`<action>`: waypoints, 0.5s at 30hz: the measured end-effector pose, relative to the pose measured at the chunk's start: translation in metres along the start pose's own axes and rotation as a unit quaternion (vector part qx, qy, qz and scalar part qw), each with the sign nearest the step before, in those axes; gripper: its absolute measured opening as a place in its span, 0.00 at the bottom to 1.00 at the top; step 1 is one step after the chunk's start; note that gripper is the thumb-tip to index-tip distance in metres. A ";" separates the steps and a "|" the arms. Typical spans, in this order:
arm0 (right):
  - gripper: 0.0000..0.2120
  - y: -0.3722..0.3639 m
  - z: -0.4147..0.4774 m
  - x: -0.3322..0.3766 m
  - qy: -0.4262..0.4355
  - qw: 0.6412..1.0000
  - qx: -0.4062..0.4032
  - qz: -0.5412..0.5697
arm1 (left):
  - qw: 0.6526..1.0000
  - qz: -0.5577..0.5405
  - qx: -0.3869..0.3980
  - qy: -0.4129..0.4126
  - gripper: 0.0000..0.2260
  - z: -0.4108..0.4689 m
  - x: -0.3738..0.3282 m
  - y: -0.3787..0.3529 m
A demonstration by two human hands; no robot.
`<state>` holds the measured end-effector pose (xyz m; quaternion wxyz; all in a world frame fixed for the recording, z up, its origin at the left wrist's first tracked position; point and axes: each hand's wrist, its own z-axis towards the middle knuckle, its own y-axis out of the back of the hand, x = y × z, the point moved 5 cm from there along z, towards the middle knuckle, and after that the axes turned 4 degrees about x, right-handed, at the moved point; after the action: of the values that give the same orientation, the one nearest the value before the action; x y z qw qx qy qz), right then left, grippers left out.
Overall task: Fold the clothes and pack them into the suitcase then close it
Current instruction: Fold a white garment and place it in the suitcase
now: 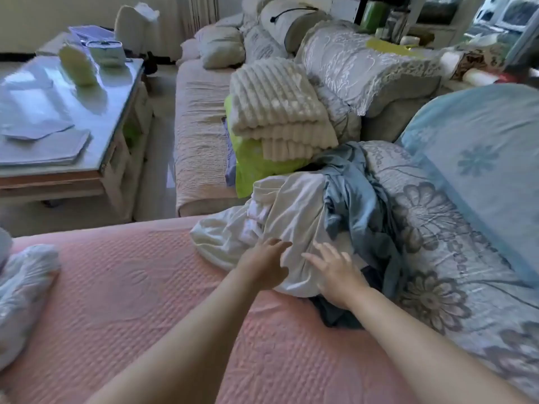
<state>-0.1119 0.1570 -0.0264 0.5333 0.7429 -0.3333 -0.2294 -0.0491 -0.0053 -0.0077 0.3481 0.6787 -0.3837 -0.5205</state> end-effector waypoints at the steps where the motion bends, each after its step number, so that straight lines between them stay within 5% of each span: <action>1: 0.38 -0.011 0.009 -0.001 0.010 0.999 -0.016 -0.046 | 1.000 0.011 0.004 -0.008 0.31 0.008 0.004 -0.011; 4: 0.36 -0.041 0.033 -0.011 -0.010 0.991 -0.031 -0.132 | 0.999 0.039 0.012 -0.011 0.40 0.030 0.018 -0.042; 6: 0.20 -0.054 0.044 -0.015 -0.013 0.988 -0.095 -0.118 | 0.998 0.045 0.010 -0.033 0.46 0.041 0.021 -0.065; 8: 0.03 -0.054 0.045 -0.019 -0.005 0.968 -0.249 -0.011 | 0.998 0.036 -0.015 -0.052 0.50 0.049 0.028 -0.080; 9: 0.05 -0.051 0.043 -0.020 -0.009 0.950 -0.302 0.085 | 0.997 0.026 -0.036 -0.059 0.50 0.049 0.030 -0.083; 11: 0.11 -0.047 0.040 -0.016 -0.006 0.901 -0.348 0.259 | 0.991 0.006 -0.104 -0.089 0.38 0.046 0.033 -0.086; 13: 0.12 -0.035 0.030 -0.002 0.011 0.862 -0.393 0.320 | 0.975 -0.027 -0.184 -0.122 0.14 0.034 0.033 -0.083; 15: 0.12 -0.028 0.014 0.009 0.052 0.848 -0.391 0.355 | 0.962 -0.098 -0.225 -0.120 0.04 0.013 0.039 -0.084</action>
<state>-0.1088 0.1471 -0.0578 0.8412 0.3150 -0.4287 -0.0969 -0.0417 -0.0022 -0.1007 0.3904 0.5494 -0.2268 -0.7030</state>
